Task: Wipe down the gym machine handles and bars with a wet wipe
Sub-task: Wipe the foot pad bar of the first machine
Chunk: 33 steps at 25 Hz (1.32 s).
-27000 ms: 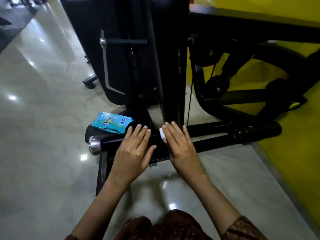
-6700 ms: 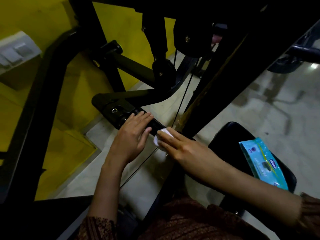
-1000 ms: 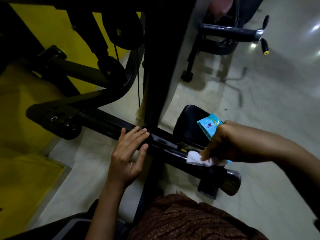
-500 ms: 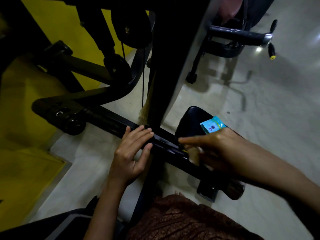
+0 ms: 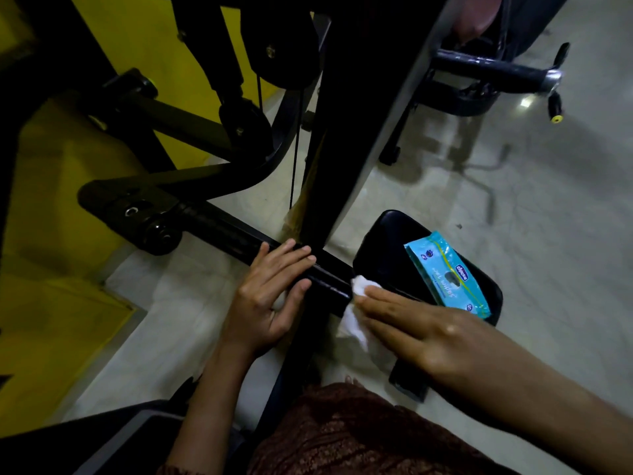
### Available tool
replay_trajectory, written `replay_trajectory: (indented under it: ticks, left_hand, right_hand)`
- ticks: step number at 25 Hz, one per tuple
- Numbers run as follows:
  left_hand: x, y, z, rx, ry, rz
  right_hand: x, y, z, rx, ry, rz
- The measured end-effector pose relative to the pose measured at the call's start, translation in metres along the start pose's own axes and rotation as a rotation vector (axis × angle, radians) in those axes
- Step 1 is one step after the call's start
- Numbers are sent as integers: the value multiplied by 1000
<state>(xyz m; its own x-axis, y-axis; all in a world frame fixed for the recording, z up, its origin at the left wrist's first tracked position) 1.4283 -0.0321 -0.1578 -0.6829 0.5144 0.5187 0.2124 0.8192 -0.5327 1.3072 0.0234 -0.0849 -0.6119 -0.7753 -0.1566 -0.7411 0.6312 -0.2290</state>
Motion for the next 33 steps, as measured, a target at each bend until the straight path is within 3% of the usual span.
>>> replay_trajectory:
  ticks: [5,11,16,18,21,25,29,33]
  left_hand:
    - [0,0,1,-24,-13,27]
    - [-2,0,0,-6,16,-11]
    - [-4,0,2,-72,51,1]
    - [-3,0,1,-62,46,4]
    - [-3,-1,1,-37,33,-14]
    - [-2,-1,1,-19,27,-16]
    - [-2,-1,2,-45,27,-9]
    - [-2,-1,1,-44,24,-21]
  right_hand:
    - [-9,-21,39,32,100,46]
    - [-12,23,5,83,-17,65]
    - [-41,-20,61,-100,276,-354]
    - [-34,-10,70,-142,306,-424]
    - [-35,23,56,-187,265,-354]
    - [-28,35,32,-123,174,-173]
    - [-22,7,47,-32,184,-173]
    - [-20,29,51,-159,185,-197]
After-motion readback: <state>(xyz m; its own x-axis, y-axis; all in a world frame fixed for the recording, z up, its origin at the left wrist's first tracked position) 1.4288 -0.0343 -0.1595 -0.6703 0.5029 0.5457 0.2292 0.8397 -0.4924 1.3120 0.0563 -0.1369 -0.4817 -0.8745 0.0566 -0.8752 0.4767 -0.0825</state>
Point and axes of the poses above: each hand's wrist, its own y-axis away from the middle knuckle, its own z-axis out of the palm, x = y × z, the point moved 10 cm from there along -y, towards the middle knuckle, and after that the axes turned 8 degrees about -y, right-handed, at the moved point
